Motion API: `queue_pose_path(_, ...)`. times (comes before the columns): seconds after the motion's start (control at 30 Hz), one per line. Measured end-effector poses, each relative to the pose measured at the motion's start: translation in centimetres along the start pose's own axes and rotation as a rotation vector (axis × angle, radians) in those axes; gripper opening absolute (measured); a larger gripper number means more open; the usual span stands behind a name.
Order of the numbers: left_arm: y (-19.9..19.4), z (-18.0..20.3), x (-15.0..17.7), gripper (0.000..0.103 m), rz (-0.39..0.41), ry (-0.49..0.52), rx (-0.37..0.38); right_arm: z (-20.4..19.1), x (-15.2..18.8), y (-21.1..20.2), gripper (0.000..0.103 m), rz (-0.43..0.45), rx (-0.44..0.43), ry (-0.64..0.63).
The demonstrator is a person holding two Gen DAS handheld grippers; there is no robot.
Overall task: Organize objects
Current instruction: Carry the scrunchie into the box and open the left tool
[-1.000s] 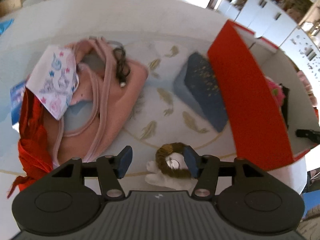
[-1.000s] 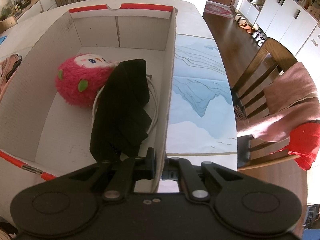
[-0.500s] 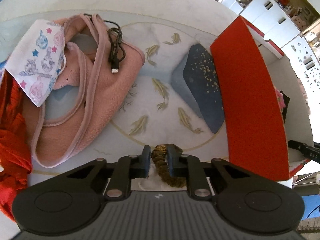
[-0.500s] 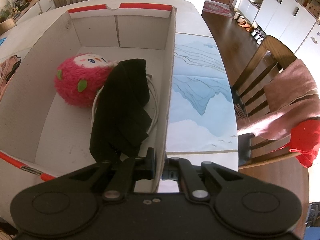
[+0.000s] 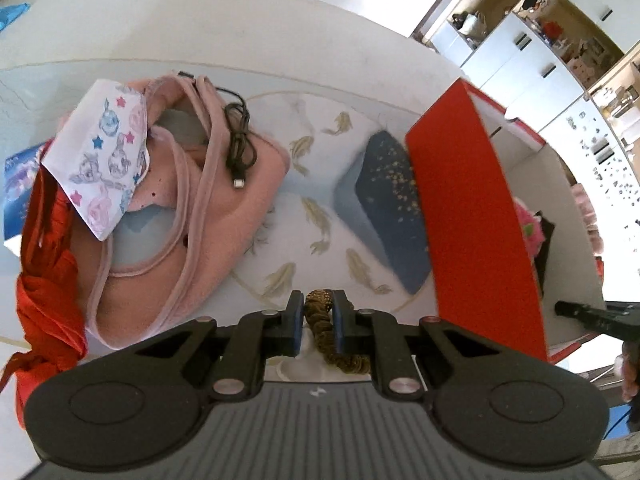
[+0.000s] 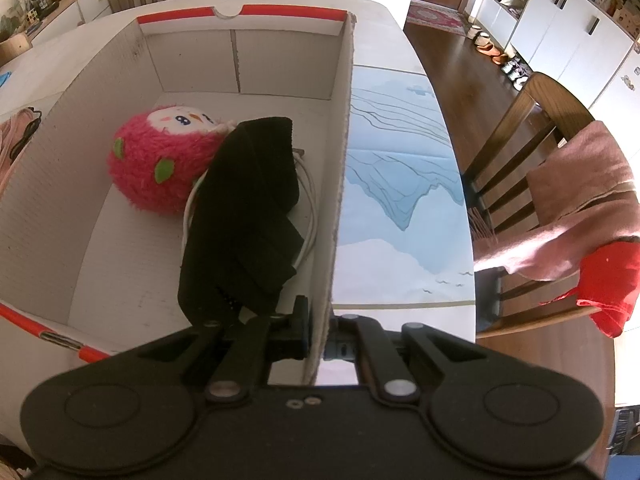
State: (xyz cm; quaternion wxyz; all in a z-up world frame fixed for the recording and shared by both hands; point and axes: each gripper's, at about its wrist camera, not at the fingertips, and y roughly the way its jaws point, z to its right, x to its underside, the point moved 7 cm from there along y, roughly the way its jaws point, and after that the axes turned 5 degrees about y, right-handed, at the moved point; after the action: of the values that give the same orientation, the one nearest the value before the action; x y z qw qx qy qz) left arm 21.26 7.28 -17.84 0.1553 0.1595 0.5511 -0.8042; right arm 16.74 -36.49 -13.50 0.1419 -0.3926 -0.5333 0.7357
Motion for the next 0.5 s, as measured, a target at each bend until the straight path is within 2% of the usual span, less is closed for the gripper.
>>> queue_pose_path(0.17, 1.2, -0.1, 1.1, 0.015, -0.044, 0.072, -0.04, 0.0, 0.0, 0.0, 0.004, -0.001, 0.002, 0.002)
queue_pose_path(0.23, 0.9, 0.2, 1.2, 0.022, -0.045, 0.121, -0.05, 0.0, 0.1, 0.0, 0.004, -0.002, 0.002, 0.004)
queue_pose_path(0.33, 0.3, 0.6, 1.1, 0.036, -0.041, 0.204, -0.076, 0.0, 0.1, 0.0, 0.004, -0.002, 0.007, 0.011)
queue_pose_path(0.4, -0.3, 1.1, 0.9, 0.068, -0.031, 0.255, -0.086, 0.0, 0.1, 0.0, 0.004, -0.002, 0.007, 0.012)
queue_pose_path(0.5, -1.4, 2.8, 0.8, 0.07, -0.012, 0.39, -0.084, 0.0, 0.1, 0.0, 0.004, -0.002, 0.008, 0.013)
